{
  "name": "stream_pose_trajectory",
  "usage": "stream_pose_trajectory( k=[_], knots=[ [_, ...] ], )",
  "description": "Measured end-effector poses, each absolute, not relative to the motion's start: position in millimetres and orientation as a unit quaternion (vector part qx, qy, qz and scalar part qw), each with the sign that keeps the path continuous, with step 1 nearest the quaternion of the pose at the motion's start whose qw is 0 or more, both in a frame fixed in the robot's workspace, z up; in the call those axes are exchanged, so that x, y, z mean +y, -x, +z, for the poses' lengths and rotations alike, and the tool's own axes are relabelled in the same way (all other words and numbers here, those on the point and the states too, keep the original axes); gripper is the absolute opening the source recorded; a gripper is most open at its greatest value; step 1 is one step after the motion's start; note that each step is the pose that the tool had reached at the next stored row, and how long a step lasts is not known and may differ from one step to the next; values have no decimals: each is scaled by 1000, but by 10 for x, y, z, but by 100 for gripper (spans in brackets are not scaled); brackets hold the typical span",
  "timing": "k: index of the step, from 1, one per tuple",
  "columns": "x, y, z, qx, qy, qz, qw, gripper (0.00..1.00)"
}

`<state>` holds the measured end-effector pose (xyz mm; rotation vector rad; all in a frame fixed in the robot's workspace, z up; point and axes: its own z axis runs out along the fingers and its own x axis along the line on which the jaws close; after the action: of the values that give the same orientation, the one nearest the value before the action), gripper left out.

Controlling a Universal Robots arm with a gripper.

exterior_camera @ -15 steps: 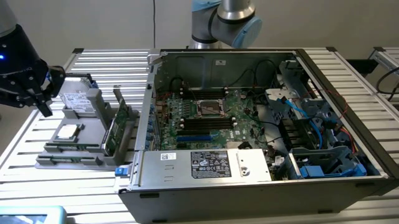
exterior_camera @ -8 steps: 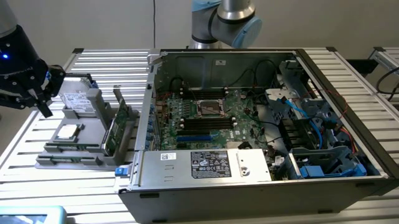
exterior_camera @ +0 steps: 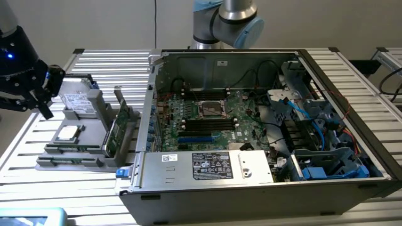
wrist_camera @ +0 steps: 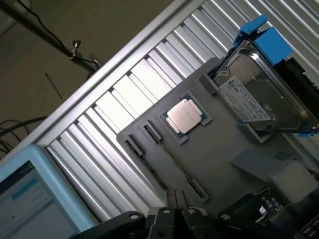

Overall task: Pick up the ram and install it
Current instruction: 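Pick up the ram and move it above insertion slot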

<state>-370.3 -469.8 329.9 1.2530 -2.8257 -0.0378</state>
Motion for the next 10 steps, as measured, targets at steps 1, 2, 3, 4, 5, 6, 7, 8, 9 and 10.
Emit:
stream_pose_trajectory(
  k=[1,2,3,4,5,6,7,8,9,10],
  knots=[
    [-4698,3703,3298,-910,-413,-12,25,11],
    [-4698,3703,3297,-906,-422,-12,25,11],
    [-4698,3703,3296,-902,-430,-12,26,11],
    [-4698,3703,3294,-899,-438,-11,26,11],
    [-4698,3703,3293,-894,-446,-11,26,11],
    [-4698,3703,3292,-890,-454,-11,26,11],
    [-4698,3703,3291,-886,-462,-11,26,11],
    [-4698,3703,3290,-882,-470,-10,26,11],
    [-4698,3703,3288,-878,-478,-10,26,11],
    [-4698,3703,3287,-873,-486,-10,26,11]
  ],
)
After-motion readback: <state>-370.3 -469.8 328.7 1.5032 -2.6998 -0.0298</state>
